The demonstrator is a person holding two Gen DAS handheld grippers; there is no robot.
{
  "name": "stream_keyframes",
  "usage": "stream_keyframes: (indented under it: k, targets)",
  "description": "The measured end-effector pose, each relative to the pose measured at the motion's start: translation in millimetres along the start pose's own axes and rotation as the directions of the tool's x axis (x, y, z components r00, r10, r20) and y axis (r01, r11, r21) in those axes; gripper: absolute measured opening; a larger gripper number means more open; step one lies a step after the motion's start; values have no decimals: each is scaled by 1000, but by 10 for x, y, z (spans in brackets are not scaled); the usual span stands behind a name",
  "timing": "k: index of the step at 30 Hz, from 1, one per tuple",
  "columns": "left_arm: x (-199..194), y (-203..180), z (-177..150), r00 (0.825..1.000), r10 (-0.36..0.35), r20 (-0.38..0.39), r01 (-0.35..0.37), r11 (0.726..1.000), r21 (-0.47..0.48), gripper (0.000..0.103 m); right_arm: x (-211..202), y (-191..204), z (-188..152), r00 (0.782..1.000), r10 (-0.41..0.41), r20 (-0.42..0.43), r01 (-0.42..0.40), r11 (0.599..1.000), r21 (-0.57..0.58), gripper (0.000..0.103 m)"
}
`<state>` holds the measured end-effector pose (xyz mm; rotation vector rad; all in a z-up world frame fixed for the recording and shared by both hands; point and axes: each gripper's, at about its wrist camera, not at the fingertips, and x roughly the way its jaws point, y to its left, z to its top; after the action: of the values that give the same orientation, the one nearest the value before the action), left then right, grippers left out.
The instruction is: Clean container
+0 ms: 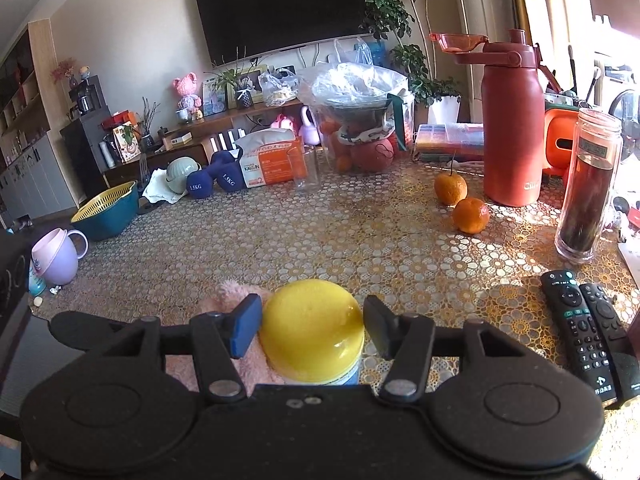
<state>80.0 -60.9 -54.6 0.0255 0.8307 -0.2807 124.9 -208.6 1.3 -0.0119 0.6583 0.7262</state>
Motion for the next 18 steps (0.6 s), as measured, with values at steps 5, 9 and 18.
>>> stream_keyframes:
  k: [5, 9, 18]
  targets:
    - [91, 172, -43, 999, 19, -37, -21, 999, -48, 49, 49, 12, 55, 1000, 2, -27, -3, 1000, -27, 56]
    - [53, 256, -64, 998, 50, -29, -51, 997, -52, 49, 49, 65, 123, 999, -12, -53, 5, 993, -118, 62]
    - [-77, 437, -150, 995, 102, -9, -102, 991, -83, 49, 12, 218, 272, 984, 2, -181, -85, 887, -453, 74]
